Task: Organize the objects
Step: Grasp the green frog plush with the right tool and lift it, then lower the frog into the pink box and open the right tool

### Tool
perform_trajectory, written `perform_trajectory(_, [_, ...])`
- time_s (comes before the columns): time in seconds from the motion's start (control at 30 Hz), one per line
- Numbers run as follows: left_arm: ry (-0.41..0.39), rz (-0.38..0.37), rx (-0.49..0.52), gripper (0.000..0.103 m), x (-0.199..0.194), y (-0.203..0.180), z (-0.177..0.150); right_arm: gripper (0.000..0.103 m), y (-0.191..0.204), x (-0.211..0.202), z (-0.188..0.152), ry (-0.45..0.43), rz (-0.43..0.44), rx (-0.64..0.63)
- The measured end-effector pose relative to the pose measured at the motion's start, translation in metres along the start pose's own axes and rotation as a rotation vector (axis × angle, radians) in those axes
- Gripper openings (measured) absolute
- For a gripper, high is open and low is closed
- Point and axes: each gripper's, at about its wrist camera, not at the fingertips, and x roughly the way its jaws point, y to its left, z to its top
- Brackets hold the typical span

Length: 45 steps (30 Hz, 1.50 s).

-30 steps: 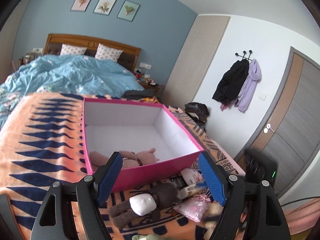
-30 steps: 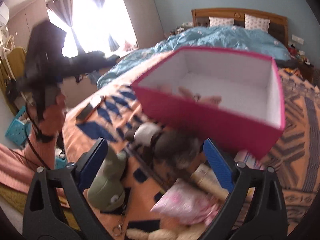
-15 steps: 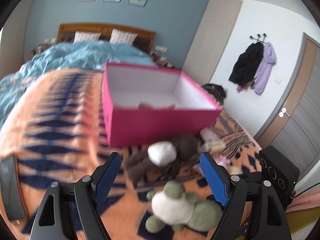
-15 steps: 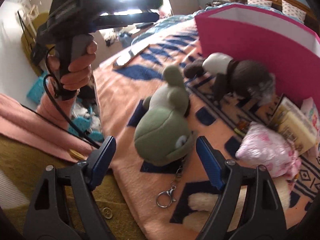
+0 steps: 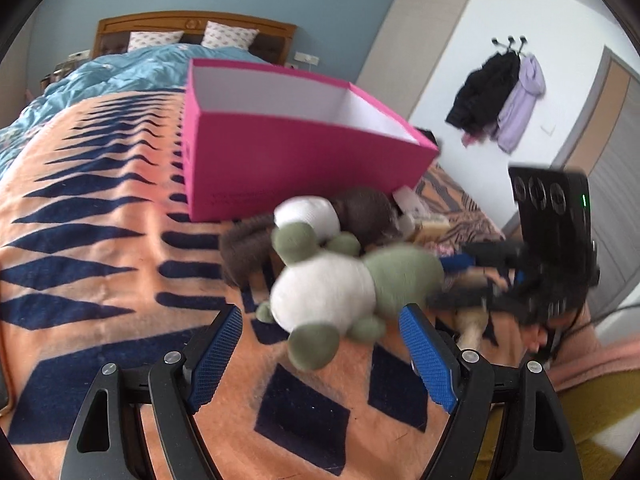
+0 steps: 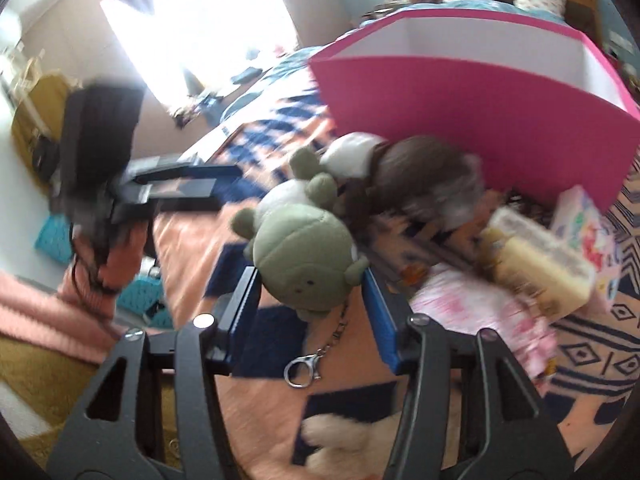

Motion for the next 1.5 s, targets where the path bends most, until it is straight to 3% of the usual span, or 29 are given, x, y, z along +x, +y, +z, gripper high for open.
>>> perform_trajectory(0.2, [0.033,-0.01,0.004,0.081,0.017,0.0,0.003,0.053,-0.022,0.002,0.003,-0.035,-0.031,0.091])
perform_trajectory(0.3, [0.046,-0.024,-0.004,0.075,0.024,0.002,0.003,0.054,-0.018,0.003,0.001,-0.05,-0.047,0.082])
perform_trajectory(0.43, [0.07,-0.04,-0.03,0.071,0.033,0.007,0.001,0.063,-0.003,0.012,0.005,-0.063,-0.068,0.02])
perform_trajectory(0.6, [0.065,-0.048,-0.039,0.07,0.035,0.007,-0.001,0.063,-0.001,0.03,0.008,-0.039,-0.075,0.006])
perform_trajectory(0.9, [0.06,-0.058,-0.044,0.069,0.037,-0.002,0.0,0.058,0.002,0.021,0.005,-0.054,-0.07,0.015])
perform_trajectory(1.2, [-0.04,-0.035,0.02,0.069,-0.002,-0.025,0.021,0.057,0.019,-0.006,0.022,-0.12,-0.056,-0.01])
perform_trajectory(1.5, [-0.199,0.002,0.142,0.069,-0.047,-0.043,0.089,0.057,0.029,-0.056,0.074,-0.265,-0.044,-0.08])
